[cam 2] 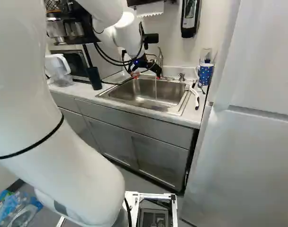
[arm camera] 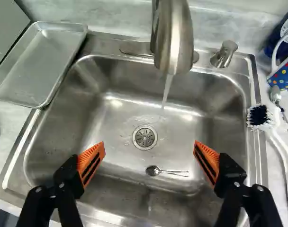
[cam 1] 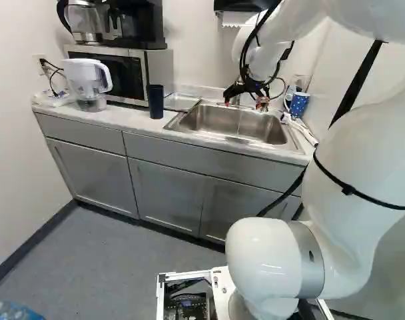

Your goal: Rinse the cup and place it in the tray

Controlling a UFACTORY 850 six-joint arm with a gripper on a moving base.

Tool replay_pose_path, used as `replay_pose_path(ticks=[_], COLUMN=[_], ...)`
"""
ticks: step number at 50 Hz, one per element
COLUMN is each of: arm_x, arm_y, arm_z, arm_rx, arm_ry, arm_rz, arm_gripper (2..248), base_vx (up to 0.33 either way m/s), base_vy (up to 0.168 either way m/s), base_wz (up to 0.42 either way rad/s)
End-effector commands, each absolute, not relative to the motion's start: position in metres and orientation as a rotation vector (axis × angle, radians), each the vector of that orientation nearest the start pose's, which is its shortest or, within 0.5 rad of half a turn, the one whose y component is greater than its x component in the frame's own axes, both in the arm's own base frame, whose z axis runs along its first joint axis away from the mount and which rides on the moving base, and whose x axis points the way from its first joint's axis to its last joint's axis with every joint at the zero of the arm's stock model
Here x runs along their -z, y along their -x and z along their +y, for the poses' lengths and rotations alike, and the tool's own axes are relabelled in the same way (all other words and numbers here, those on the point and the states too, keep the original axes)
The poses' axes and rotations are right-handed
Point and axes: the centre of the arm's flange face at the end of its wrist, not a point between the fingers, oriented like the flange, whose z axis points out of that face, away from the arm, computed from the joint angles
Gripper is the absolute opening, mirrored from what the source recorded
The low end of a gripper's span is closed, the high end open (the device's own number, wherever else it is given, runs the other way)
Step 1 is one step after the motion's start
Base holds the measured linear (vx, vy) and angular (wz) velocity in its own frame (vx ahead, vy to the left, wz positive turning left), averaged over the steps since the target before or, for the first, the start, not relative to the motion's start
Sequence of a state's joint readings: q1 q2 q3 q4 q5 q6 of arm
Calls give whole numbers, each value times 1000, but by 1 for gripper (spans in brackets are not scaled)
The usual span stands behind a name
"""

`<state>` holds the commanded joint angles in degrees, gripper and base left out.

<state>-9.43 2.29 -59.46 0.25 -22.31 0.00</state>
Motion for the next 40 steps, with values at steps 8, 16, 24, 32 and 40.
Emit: replay_pose_path(ticks=[8, 16, 24, 32, 40], arm_x=[-615, -615, -615, -615, -615], arm_y=[-482, -483, -485, -490, -496], arm_z=[-67, -53, -40, -27, -13], arm_rx=[1073, 1070, 1068, 1065, 1062], arm_ry=[2991, 2985, 2978, 2971, 2963], arm_rz=[211, 170, 128, 87, 46], arm_gripper=[247, 247, 247, 247, 247], base_vx=[0, 0, 0, 0, 0], base_vy=[0, 0, 0, 0, 0], base_wz=[0, 0, 0, 0, 0])
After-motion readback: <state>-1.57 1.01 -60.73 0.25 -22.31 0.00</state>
